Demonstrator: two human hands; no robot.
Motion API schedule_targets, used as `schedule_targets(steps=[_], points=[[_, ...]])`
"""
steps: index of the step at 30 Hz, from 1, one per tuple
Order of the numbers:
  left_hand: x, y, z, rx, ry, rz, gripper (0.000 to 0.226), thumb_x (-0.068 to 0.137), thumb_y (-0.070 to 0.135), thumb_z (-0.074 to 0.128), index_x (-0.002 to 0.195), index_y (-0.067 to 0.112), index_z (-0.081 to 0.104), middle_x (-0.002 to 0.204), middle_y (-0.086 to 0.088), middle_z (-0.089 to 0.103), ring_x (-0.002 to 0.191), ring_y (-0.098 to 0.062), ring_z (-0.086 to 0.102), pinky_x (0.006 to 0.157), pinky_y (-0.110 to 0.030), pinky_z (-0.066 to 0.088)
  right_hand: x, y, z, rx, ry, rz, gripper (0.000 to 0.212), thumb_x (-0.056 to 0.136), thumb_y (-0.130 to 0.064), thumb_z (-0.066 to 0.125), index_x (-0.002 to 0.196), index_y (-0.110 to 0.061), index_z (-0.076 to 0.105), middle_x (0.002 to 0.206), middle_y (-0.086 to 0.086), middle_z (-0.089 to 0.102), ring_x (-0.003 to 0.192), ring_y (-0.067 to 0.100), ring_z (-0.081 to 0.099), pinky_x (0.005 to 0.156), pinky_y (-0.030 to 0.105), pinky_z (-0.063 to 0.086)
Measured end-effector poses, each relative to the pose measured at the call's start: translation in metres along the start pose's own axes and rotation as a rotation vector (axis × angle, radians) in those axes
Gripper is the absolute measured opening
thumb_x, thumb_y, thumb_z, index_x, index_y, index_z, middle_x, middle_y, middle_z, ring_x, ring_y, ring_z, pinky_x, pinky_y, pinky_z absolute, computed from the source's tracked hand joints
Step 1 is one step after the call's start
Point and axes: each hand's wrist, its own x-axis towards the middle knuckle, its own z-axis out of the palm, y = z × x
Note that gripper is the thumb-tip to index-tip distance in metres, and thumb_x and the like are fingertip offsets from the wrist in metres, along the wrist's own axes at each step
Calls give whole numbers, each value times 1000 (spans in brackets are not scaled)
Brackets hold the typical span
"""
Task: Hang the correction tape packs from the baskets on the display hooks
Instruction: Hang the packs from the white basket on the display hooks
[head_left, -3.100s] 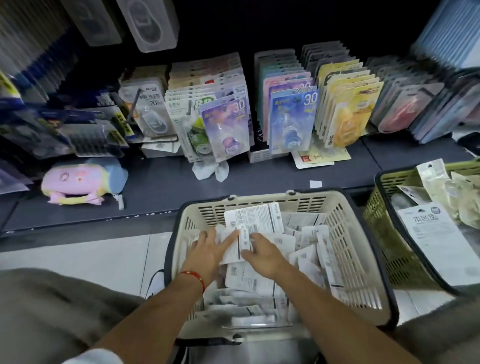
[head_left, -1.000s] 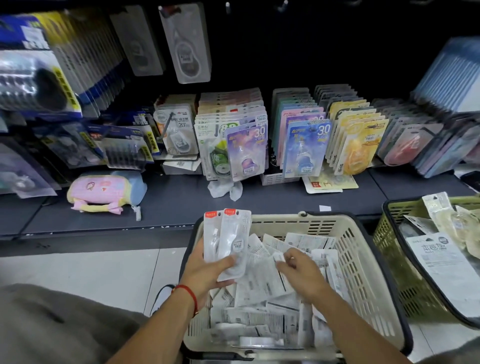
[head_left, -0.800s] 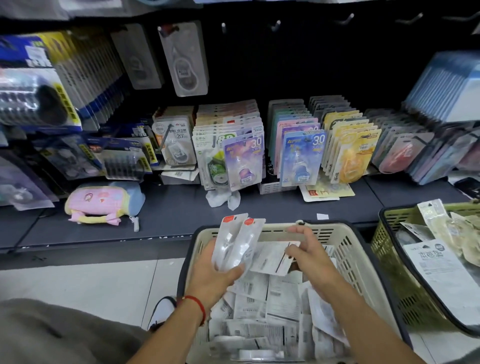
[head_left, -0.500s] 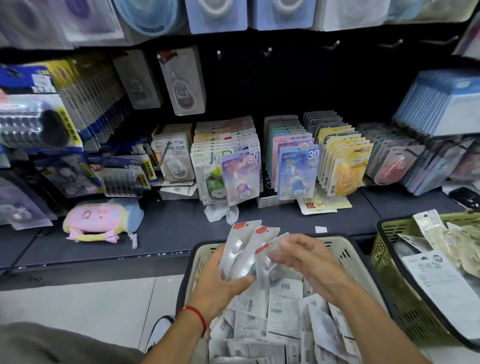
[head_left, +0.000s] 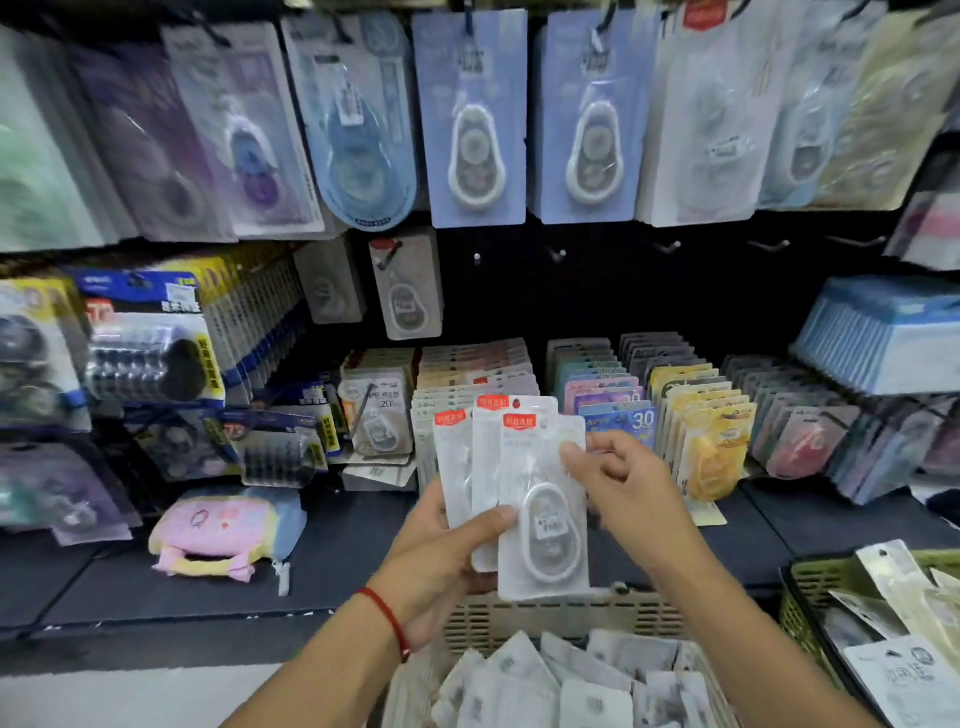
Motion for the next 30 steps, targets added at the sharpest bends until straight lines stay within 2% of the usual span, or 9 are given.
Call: schedule_targets(steps=[3, 6, 10, 12, 15, 18, 21, 26, 30], points=[[13, 38, -5, -11, -28, 50, 68, 81, 18, 86, 141, 29, 57, 134, -8, 72, 119, -38, 71, 89, -65, 59, 5, -27, 6, 4, -70, -79, 55, 71, -71, 73, 114, -38, 65, 101, -21, 74, 89, 4, 69, 75, 21, 58], [22, 70, -12, -41, -90, 88, 68, 87, 18, 83, 147, 23, 52, 139, -14, 68, 122, -41, 69, 85, -58, 61, 12, -46, 18, -23, -135, -150, 37, 85, -49, 81, 117, -35, 67, 104, -23, 75, 93, -1, 71, 75, 14, 55], [23, 88, -28, -78, -138, 133, 60, 95, 20, 77, 147, 31, 51, 145, -13, 64, 127, -44, 65, 88, -58, 59, 28, -70, 43, 39, -154, -152, 31, 90, -30, 82, 117, -31, 68, 107, -19, 78, 98, 2, 74, 80, 21, 59], [21, 92, -40, -129, -126, 148, 55, 96, 18, 75, 145, 34, 54, 147, -13, 62, 131, -43, 62, 94, -64, 56, 35, -78, 56, 63, -157, -155, 30, 90, -25, 83, 116, -27, 69, 107, -16, 79, 98, 4, 75, 81, 23, 61], [20, 101, -60, -194, -86, 120, 54, 98, 18, 73, 145, 37, 53, 147, -12, 63, 130, -46, 62, 96, -75, 51, 46, -89, 77, 76, -177, -146, 31, 90, -29, 82, 118, -26, 68, 107, -12, 80, 97, 9, 77, 82, 29, 62], [18, 109, -73, -199, -38, 126, 50, 99, 21, 73, 142, 39, 55, 141, -11, 68, 123, -46, 67, 89, -69, 57, 59, -101, 94, 60, -192, -158, 28, 92, -31, 81, 115, -24, 67, 103, -8, 81, 93, 13, 78, 78, 32, 59], [18, 113, -82, -206, 76, 217, 51, 95, 19, 74, 141, 33, 57, 134, -8, 72, 116, -40, 72, 82, -56, 62, 71, -109, 110, 23, -162, -203, 27, 92, -35, 80, 114, -29, 65, 103, -12, 80, 91, 9, 77, 74, 27, 57], [17, 119, -100, -125, 413, 402, 61, 73, 16, 90, 127, 31, 65, 121, -6, 77, 104, -34, 77, 76, -63, 63, 89, -112, 130, -32, -58, -237, 28, 93, -43, 77, 116, -39, 60, 104, -16, 77, 96, 8, 75, 86, 44, 61], [12, 127, -112, -25, 536, 516, 77, 55, 36, 89, 128, 35, 65, 120, 0, 77, 110, -28, 75, 93, -64, 59, 96, -107, 142, -29, -55, -222, 30, 93, -41, 77, 118, -35, 61, 106, -10, 77, 98, 12, 75, 86, 45, 62]])
